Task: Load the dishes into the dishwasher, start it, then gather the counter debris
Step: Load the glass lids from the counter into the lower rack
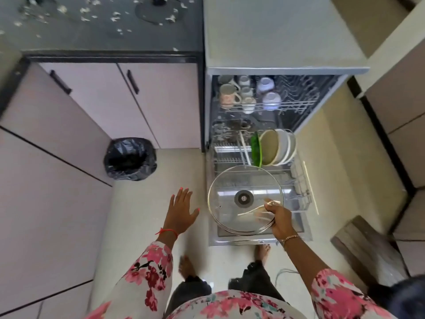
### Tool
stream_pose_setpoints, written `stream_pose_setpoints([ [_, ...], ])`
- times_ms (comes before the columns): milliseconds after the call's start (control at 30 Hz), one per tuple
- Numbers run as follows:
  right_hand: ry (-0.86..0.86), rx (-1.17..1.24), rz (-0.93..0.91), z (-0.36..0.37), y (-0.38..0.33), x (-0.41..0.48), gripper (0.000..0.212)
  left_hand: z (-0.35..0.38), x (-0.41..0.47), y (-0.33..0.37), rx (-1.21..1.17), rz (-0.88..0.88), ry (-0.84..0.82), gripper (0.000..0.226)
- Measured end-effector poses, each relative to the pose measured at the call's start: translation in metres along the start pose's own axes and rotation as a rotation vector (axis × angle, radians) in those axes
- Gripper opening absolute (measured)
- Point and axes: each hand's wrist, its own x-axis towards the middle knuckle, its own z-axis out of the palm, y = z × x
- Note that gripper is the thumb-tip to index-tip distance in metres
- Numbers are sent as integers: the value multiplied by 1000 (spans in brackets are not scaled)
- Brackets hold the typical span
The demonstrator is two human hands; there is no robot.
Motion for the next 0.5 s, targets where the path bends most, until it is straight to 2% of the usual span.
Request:
stream_pose_setpoints([
  [200,71,-26,19,-116,-52,38,21,54,36,117,-21,29,-64,62],
  [333,125,-22,20,-170,-87,68,22,85,58,180,-53,49,-86,80],
  [433,176,-52,17,-196,-108,94,17,107,71,210,-63,49,-114,78],
  [500,185,-88,-2,-206,-117,114,23,126,86,221,-59,67,-134,79],
])
